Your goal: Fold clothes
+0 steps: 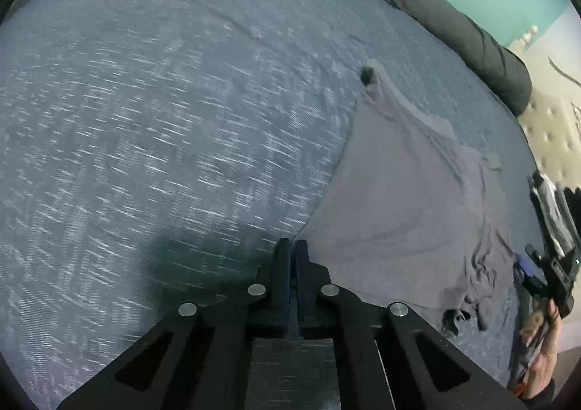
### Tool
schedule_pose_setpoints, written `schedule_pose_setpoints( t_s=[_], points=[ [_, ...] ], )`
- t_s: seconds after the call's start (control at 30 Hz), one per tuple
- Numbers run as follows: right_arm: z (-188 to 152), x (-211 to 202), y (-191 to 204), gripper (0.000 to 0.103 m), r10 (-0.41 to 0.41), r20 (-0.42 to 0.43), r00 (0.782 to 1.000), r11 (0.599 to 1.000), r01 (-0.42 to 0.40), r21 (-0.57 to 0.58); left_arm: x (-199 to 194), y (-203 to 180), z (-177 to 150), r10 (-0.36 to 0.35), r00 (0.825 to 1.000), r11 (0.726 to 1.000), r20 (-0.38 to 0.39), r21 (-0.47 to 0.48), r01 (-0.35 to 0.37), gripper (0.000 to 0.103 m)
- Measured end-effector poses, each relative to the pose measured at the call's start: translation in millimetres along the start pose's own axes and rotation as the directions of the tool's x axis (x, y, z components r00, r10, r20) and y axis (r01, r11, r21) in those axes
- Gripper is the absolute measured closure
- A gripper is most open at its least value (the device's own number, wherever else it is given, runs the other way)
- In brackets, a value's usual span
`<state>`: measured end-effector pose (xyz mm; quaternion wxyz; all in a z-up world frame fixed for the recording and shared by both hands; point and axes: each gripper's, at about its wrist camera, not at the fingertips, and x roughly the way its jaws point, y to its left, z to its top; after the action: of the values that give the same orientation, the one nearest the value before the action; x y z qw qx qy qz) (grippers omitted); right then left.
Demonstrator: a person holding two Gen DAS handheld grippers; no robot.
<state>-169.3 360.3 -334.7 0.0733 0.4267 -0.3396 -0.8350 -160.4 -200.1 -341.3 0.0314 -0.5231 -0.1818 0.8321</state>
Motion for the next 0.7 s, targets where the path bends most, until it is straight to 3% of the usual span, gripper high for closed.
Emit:
schedule_pose_setpoints(
  t_s=[0.1,0.17,0.27,0.57,0.7],
  points=[
    [-1.3,0.0,0.4,0.070,0.000,-0.005,1.000,1.000,-0.001,-0.006,-7.9,7.6,-1.8,0.010,1.000,1.000,0.020,-0.018,-0.010,0.101],
    [-2.7,0.4,0.8,0.090,0.004,-0.010,1.000,1.000,-0.004,-0.012,-11.5,12.1,-3.7,0.013,1.000,1.000,0.025,-0.027,-0.012,0.101],
    [-2.9,1.6,-1.5,0.098,0.015,-0.010,1.000,1.000,-0.015,0.003,-17.9,23.2,-5.7,0.006,0.999,0.998,0.034,-0.057,-0.004,0.101],
    [-1.1,-3.5,-7.2,0.096,-0.029,0.018,0.999,0.999,0.029,0.037,-20.9,24.3,-18.0,0.001,1.000,0.999,0.027,-0.037,0.000,0.100],
    [-3.6,-9.4,1.2,0.095,-0.037,0.029,0.999,0.999,0.037,-0.003,-38.0,28.1,-26.4,0.035,0.998,0.998,0.050,-0.062,-0.032,0.082]
  ],
)
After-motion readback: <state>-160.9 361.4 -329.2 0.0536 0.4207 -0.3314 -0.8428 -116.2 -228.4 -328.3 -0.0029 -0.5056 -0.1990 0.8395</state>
